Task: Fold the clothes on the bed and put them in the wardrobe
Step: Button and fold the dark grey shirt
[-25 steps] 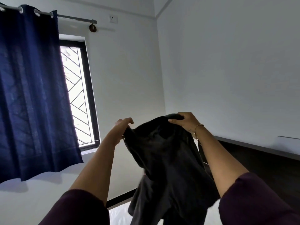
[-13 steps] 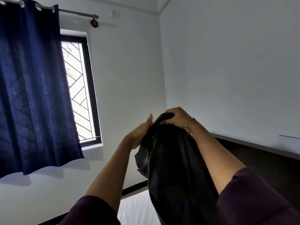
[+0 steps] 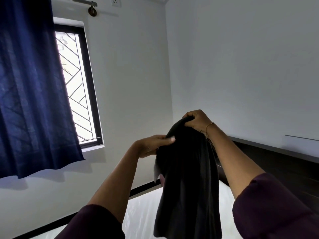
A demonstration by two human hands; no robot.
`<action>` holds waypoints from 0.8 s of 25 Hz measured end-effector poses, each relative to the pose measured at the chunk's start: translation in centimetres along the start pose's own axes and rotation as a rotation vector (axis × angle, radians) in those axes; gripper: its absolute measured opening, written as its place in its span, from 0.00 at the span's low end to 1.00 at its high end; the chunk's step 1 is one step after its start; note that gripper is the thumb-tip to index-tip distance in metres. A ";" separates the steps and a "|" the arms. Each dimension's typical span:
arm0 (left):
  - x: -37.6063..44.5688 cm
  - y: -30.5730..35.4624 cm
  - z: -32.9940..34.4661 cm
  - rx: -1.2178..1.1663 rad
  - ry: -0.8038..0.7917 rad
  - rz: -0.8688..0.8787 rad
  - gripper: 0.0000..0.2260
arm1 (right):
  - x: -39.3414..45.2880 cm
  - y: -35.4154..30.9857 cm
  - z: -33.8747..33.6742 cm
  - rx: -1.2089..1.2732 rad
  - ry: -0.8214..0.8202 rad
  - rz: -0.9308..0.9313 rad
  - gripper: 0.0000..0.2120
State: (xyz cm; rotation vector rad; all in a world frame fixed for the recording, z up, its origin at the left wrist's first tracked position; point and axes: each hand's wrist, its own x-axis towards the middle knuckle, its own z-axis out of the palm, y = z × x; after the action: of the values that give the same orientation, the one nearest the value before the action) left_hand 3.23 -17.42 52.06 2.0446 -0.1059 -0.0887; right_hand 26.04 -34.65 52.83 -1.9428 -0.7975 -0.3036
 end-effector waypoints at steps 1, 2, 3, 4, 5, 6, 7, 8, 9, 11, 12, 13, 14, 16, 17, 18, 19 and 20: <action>-0.1 -0.1 0.2 -0.052 0.022 -0.010 0.25 | -0.3 -0.5 0.0 -0.001 -0.008 -0.004 0.13; -0.2 -0.2 0.3 -0.089 0.037 -0.028 0.28 | -0.7 -1.0 -0.1 -0.001 -0.023 -0.012 0.11; -0.2 -0.3 0.4 -0.101 0.053 -0.049 0.29 | -1.0 -1.4 -0.1 0.006 -0.039 -0.019 0.09; -0.3 -0.4 0.6 -0.100 0.072 -0.066 0.29 | -1.3 -1.8 -0.2 0.022 -0.067 -0.021 0.07; -0.4 -0.4 0.6 -0.100 0.090 -0.075 0.27 | -1.5 -2.0 -0.1 0.040 -0.084 -0.011 0.08; -0.6 -0.3 0.7 -0.113 0.111 -0.080 0.25 | -1.4 -1.9 0.0 0.050 -0.086 0.002 0.11; -0.8 -0.2 0.7 -0.134 0.133 -0.080 0.23 | -1.2 -1.7 0.2 0.030 -0.081 0.024 0.14; -0.9 0.1 0.7 -0.162 0.152 -0.077 0.22 | -1.1 -1.4 0.5 -0.061 -0.067 0.036 0.16; -1.0 0.5 0.7 -0.186 0.173 -0.065 0.20 | -1.0 -1.0 1.1 -0.205 -0.041 0.038 0.17; -0.8 1.5 0.9 -0.243 0.234 -0.020 0.16 | -1.4 -0.2 2.8 -0.440 0.025 0.026 0.17; -0.4 2.0 1.0 -0.276 0.281 0.002 0.15 | -1.6 0.1 3.7 -0.474 0.041 0.026 0.16; 0.1 2.2 0.9 -0.300 0.334 0.012 0.13 | -1.7 0.5 4.6 -0.484 0.045 0.025 0.14; 0.6 2.3 0.6 -0.326 0.383 0.007 0.12 | -1.8 0.6 5.5 -0.479 0.044 0.018 0.13; 1.3 2.3 0.0 -0.403 0.457 -0.026 0.13 | -1.8 0.2 6.7 -0.315 0.067 -0.007 0.12; 1.3 2.3 -0.2 -0.439 0.487 -0.037 0.13 | -1.9 -0.5 7.3 -0.168 0.099 -0.025 0.11; 1.4 2.5 -0.4 -0.464 0.519 -0.033 0.12 | -2.4 -1.4 7.8 -0.049 0.140 -0.049 0.11; 1.3 2.8 -0.6 -0.466 0.541 -0.021 0.10 | -3.0 -2.4 8.3 0.020 0.174 -0.084 0.12; 1.3 3.1 -0.8 -0.473 0.545 -0.002 0.10 | -3.6 -3.1 8.8 0.045 0.186 -0.129 0.14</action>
State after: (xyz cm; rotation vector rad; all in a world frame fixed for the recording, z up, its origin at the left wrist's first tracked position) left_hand 4.47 -18.33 55.18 1.5346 0.2380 0.4057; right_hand 20.21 -27.54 48.79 -1.7950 -0.8007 -0.5317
